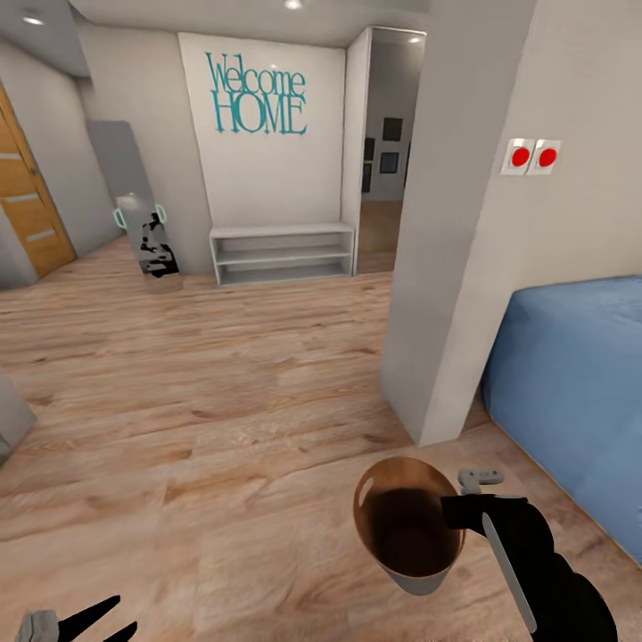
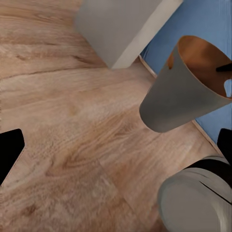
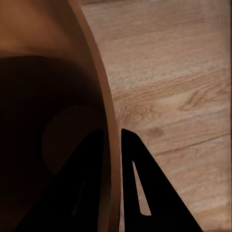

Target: Put the three can of soda from the living room inside the tash can in the kitchen.

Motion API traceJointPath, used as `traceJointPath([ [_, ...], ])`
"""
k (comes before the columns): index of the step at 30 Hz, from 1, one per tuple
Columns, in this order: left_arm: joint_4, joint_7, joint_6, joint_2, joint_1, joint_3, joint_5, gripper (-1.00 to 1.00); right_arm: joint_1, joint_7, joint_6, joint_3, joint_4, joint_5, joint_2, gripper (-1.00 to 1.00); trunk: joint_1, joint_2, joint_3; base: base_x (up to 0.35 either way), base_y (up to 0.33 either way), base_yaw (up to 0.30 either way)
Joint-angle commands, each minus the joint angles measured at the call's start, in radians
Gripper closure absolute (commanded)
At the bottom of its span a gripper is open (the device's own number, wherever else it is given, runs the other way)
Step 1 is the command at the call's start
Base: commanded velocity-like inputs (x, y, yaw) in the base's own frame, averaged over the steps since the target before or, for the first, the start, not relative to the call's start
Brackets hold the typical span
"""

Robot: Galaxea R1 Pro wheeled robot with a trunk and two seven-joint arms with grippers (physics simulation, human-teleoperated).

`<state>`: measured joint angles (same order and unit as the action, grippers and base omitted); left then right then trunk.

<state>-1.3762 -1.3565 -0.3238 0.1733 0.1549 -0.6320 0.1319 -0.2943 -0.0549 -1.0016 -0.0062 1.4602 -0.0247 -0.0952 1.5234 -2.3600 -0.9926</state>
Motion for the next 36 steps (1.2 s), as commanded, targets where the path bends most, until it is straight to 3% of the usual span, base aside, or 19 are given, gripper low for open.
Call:
traceJointPath([
  [1, 0.0, -0.001, 0.0, 0.0, 0.0, -0.003, 0.0, -1.0, -0.001, -0.005, 0.0, 0.0, 0.0, 0.016, 0.0, 1.0, 0.0, 0.0, 0.001, 0.0, 0.169, -0.224],
  [20, 0.0, -0.028, 0.0, 0.0, 0.0, -0.014, 0.0, -1.0, 0.0, -0.006, 0.0, 0.0, 0.0, 0.016, 0.002, 1.0, 0.0, 0.0, 0.024, 0.0, 0.246, -0.224],
  [36, 0.0, -0.039, 0.0, 0.0, 0.0, -0.014, 0.0, -1.0, 0.0, -0.006, 0.0, 0.0, 0.0, 0.017, 0.003, 1.0, 0.0, 0.0, 0.044, -0.032, 0.043, -0.224],
])
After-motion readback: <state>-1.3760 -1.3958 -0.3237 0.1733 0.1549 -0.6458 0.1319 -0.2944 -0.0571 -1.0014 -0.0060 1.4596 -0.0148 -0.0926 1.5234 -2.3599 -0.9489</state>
